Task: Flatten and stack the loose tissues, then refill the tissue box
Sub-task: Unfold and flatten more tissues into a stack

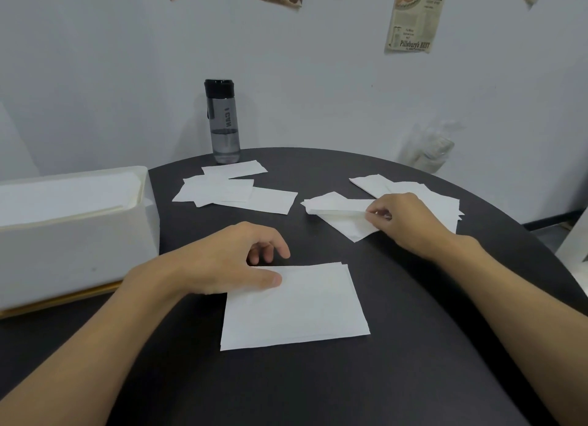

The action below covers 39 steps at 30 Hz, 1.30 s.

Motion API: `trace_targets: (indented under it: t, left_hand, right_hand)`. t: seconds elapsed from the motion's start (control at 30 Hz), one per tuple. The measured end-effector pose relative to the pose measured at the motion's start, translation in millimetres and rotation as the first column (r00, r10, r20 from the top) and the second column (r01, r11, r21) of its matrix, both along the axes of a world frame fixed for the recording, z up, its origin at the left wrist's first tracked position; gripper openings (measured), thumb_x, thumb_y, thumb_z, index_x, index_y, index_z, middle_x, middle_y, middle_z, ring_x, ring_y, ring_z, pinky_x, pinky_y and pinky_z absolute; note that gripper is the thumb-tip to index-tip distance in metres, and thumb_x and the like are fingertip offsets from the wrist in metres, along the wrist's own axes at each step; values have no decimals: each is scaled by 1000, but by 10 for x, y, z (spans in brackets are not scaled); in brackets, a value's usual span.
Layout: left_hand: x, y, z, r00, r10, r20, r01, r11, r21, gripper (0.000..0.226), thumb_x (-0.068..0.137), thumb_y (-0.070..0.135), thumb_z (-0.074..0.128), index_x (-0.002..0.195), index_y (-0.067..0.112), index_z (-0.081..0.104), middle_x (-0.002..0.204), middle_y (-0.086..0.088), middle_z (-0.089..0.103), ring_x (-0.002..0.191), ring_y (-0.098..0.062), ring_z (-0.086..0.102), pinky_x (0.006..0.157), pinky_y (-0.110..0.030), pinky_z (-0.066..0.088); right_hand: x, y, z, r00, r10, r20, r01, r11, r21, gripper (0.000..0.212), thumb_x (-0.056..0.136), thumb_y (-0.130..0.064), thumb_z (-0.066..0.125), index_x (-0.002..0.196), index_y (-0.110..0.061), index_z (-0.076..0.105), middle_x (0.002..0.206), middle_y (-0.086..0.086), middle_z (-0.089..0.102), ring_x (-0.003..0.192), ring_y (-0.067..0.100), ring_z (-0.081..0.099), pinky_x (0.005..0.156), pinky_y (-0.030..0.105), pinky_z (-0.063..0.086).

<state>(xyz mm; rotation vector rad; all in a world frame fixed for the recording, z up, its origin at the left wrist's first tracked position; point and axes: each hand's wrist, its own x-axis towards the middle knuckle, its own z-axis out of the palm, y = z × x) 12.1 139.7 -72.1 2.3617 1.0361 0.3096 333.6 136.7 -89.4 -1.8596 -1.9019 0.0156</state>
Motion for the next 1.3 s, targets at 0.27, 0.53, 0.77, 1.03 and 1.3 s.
trace_targets:
  t: [0.27, 0.53, 0.77, 1.03, 1.3]
  left_hand:
    - [2, 9, -17, 1000, 10, -3, -10, 1000, 19, 22, 86, 38, 76, 104, 44, 65, 99, 15, 59, 89, -5, 55, 77, -19, 46]
    - [53, 15, 67, 852, 209, 480, -317, 936, 156, 22, 91, 31, 71, 112, 32, 65, 97, 9, 65, 76, -4, 59, 63, -11, 43]
    - [83, -81, 223, 697, 309, 647, -342, 936, -79, 52, 81, 39, 76, 129, 30, 56, 113, 14, 65, 93, -4, 71, 75, -12, 54]
    - [-56, -143, 329, 871, 192, 451, -120, 976, -184, 28, 88, 13, 76, 110, 29, 68, 95, -22, 73, 90, -42, 68, 95, -52, 53]
    - [-117, -100, 281, 999, -29, 28, 33, 991, -130, 23, 88, 24, 76, 104, 39, 69, 94, 4, 69, 85, -21, 64, 81, -38, 55]
  right_hand:
    - [-41, -67, 147, 982, -27, -188, 86, 946, 313, 15, 99, -21, 55, 91, -22, 67, 91, -9, 68, 89, 15, 61, 78, 28, 44]
    - [-325, -343, 407, 815, 252, -522, -78, 940, 332, 13, 97, -15, 61, 90, -18, 71, 86, -9, 72, 75, 2, 63, 68, 19, 50]
    - [-622, -450, 374, 708, 356, -609, -323, 931, 168, 11, 96, -13, 64, 91, -13, 73, 88, 6, 75, 78, 12, 65, 74, 29, 51]
    - [-687, -476, 347, 645, 320, -694, -441, 897, 4, 8, 89, -12, 73, 96, -16, 72, 73, 8, 68, 72, 18, 59, 76, 30, 45]
    - [-754, -516, 270, 820, 391, -418, -526, 804, -278, 12, 87, -23, 75, 97, -25, 70, 87, -3, 72, 76, 13, 65, 71, 33, 53]
